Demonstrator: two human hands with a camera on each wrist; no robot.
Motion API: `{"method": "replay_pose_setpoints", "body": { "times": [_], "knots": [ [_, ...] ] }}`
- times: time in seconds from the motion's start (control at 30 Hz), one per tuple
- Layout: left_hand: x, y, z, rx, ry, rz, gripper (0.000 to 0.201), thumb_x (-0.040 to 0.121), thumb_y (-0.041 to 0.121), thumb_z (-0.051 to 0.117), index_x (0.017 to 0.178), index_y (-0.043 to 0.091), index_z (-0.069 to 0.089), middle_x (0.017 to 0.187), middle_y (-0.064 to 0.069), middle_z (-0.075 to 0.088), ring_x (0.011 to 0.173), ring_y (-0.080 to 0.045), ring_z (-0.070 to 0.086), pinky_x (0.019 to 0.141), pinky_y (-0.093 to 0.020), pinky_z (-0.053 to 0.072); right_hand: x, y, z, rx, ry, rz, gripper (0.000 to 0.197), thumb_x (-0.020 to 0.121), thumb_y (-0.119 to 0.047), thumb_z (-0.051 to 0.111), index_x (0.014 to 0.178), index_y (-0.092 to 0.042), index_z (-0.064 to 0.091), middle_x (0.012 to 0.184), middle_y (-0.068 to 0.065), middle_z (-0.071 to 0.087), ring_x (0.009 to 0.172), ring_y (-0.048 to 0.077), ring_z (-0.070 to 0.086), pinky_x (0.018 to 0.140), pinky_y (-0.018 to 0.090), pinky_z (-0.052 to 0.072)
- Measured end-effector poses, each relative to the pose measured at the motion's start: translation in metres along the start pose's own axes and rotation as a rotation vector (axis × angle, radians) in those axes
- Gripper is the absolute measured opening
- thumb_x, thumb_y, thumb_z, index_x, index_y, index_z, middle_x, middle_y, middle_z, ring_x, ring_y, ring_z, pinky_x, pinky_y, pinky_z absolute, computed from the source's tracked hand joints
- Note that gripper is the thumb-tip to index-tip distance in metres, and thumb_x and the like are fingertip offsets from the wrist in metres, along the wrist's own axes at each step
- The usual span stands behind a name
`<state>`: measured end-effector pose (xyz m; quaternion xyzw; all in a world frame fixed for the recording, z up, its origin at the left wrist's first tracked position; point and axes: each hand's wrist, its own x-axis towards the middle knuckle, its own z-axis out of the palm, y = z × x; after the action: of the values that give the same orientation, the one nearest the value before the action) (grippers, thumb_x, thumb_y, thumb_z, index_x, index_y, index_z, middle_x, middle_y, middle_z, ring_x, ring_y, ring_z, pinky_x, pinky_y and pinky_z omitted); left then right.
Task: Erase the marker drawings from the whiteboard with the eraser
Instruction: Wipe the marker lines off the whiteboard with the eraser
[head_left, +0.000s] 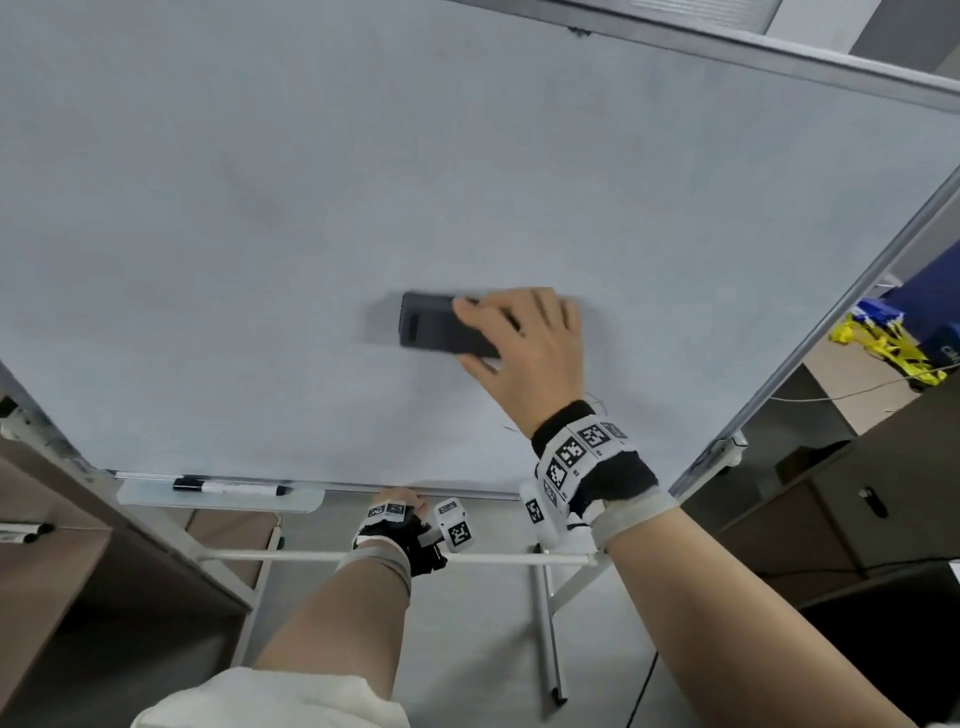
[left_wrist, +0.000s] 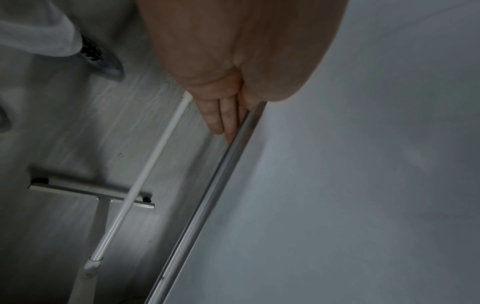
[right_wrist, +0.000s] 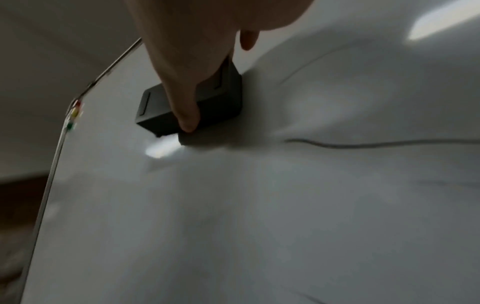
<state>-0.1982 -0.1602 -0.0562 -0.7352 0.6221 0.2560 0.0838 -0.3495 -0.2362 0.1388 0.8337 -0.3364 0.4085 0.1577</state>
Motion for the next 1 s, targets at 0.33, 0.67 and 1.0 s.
{"method": "replay_pose_setpoints", "body": {
  "times": [0.33,0.67,1.0],
  "knots": [
    [-0.001,0.003,-0.007,-0.033,-0.041,-0.055,0.049,0.083,0.04,0.071,0.126,0.019,0.064,0.125,-0.002,0.067,0.113,-0.022,0.064,0.095,-0.022,0.048,-0.065,0.026,0.01,0.029,-0.184,0.113,0.052,0.064,-0.021,0.092,0.111,-0.022,0.07,0.105,0.005,0.062,0.098,0.026,0.046,0.081,0.042,0.045],
    [0.001,0.01,0.004,-0.047,-0.034,-0.104,0.049,0.077,0.048,0.072,0.112,0.014,0.069,0.113,-0.005,0.069,0.092,-0.024,0.063,0.077,-0.023,0.046,-0.04,0.048,-0.015,0.018,0.166,0.249,0.043,0.075,-0.022,0.083,0.115,-0.02,0.069,0.112,0.006,0.061,0.1,0.028,0.047,0.082,0.041,0.045],
    [-0.004,0.01,0.005,-0.082,0.052,-0.133,0.043,0.071,0.043,0.072,0.099,0.011,0.07,0.081,-0.005,0.055,0.073,-0.023,0.049,0.066,-0.022,0.041,-0.034,0.073,-0.032,-0.023,0.199,0.373,0.041,0.073,-0.027,0.085,0.109,-0.018,0.065,0.103,0.01,0.061,0.093,0.033,0.052,0.08,0.043,0.045]
  ]
}}
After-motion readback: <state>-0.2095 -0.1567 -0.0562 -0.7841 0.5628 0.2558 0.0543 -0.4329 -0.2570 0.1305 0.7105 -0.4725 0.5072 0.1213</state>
